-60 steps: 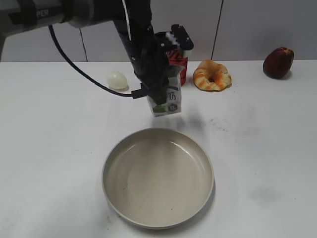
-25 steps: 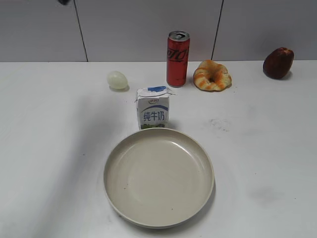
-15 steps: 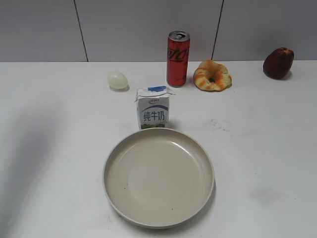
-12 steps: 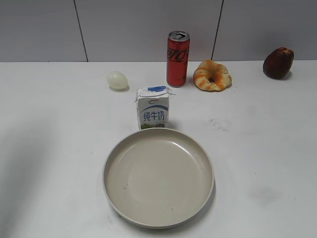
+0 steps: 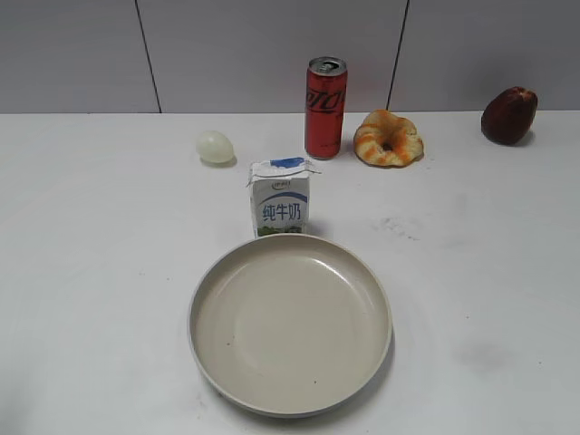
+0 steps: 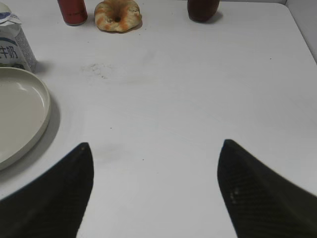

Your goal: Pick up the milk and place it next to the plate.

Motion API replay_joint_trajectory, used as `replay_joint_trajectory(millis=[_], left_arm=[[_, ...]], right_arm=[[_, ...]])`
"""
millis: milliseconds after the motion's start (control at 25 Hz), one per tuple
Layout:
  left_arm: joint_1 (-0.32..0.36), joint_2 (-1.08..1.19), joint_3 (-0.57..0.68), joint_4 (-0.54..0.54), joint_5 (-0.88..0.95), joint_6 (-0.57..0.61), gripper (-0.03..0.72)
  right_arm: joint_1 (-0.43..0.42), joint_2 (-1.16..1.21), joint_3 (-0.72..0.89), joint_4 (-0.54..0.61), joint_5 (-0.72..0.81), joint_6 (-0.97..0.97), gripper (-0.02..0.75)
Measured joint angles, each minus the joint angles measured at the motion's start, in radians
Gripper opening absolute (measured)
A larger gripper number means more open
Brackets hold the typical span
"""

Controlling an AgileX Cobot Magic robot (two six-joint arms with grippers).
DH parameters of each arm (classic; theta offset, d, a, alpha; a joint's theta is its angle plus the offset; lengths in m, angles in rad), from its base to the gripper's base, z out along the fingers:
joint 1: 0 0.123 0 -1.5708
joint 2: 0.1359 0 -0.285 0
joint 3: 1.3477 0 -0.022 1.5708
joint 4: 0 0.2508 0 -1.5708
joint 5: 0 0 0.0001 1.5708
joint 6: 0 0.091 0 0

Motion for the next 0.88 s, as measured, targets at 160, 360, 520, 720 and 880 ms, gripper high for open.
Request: replay_joint_trajectory(millis=[160,360,520,720,880], left_arm=[[0.0,-0.204,0.155,-0.002,-0.042,0.0,0.578],[0.0,-0.423,0.272,-0.01,-0.062,0.0,0.577],[0.0,-0.562,0.303,-0.014,-0.104,0.0,0.565],[0.0,-0.718,0.315,-0.014,-0.149,0.0,0.547],[0.0,-0.822,0.318,-0.014,-0.16,0.0,0.542]], right_arm=[[0.0,0.0,0.0,0.0,0.0,0.0,0.588],[0.0,0.0,0.0,0.0,0.0,0.0,0.588],[0.0,0.0,0.0,0.0,0.0,0.0,0.588],[0.0,0.0,0.0,0.0,0.0,0.0,0.588],[0.0,0.0,0.0,0.0,0.0,0.0,0.588]])
